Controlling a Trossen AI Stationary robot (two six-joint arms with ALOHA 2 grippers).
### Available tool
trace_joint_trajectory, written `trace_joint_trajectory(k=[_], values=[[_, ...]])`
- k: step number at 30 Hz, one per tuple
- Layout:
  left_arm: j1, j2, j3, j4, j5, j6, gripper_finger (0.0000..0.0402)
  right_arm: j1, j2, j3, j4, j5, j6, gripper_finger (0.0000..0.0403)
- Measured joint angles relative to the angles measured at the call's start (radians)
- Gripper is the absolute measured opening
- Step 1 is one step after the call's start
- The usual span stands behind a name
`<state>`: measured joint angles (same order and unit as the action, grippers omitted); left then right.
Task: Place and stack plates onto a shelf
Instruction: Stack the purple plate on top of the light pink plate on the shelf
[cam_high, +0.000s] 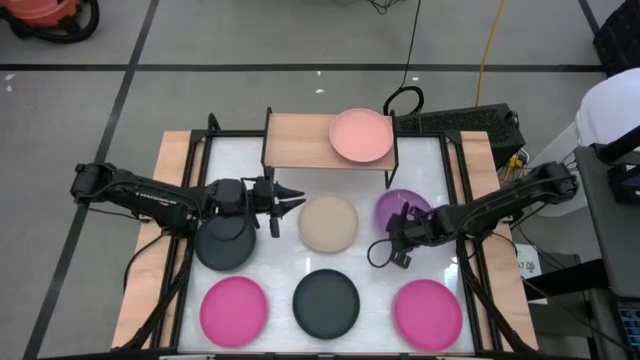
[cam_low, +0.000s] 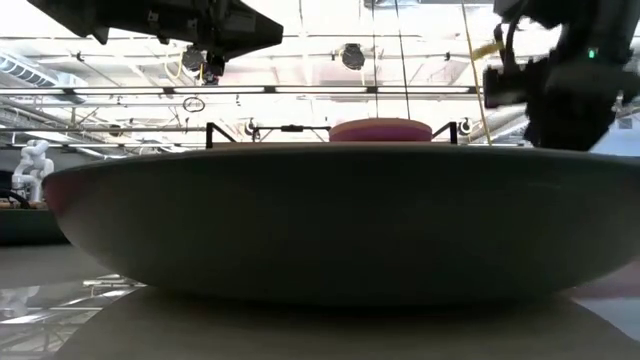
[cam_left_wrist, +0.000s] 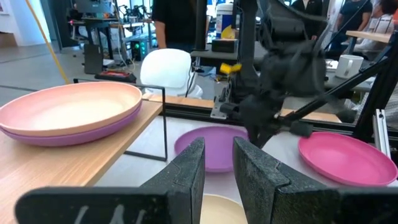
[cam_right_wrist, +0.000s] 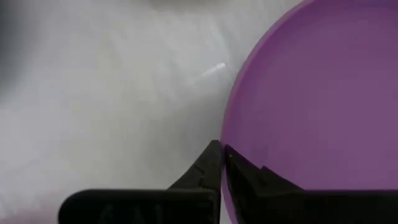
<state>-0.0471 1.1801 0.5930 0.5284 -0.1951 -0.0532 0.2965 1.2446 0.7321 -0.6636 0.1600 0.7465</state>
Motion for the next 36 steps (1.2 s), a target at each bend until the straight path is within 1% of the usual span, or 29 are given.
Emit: trace_joint_trajectory(k=[5, 12, 22, 32, 36], values=[[0.000, 0.000, 0.000, -0.003, -0.008, 0.000, 0.0088, 0.043, -0.061, 0.062, 0.001, 0.002, -0.039, 0.0000], [0.000, 0.000, 0.000, -0.009, -0.008, 0.000, 0.0088, 0.103, -0.156, 0.119, 0.001, 0.048, -0.081, 0.0000], [0.000, 0.000, 0.000, -0.009, -0.008, 0.000, 0.0088, 0.144, -0.260, 0.124, 0.021, 0.055, -0.108, 0.0001], [0.000, 0.000, 0.000, -0.009, -0.009, 0.000, 0.0088, 0.157, -0.371, 0.124, 0.151, 0.050, -0.236, 0.0001], [0.000, 0.000, 0.000, -0.009, -0.009, -0.002, 0.0088, 0.157, -0.402, 0.124, 0.163, 0.050, -0.276, 0.0001]])
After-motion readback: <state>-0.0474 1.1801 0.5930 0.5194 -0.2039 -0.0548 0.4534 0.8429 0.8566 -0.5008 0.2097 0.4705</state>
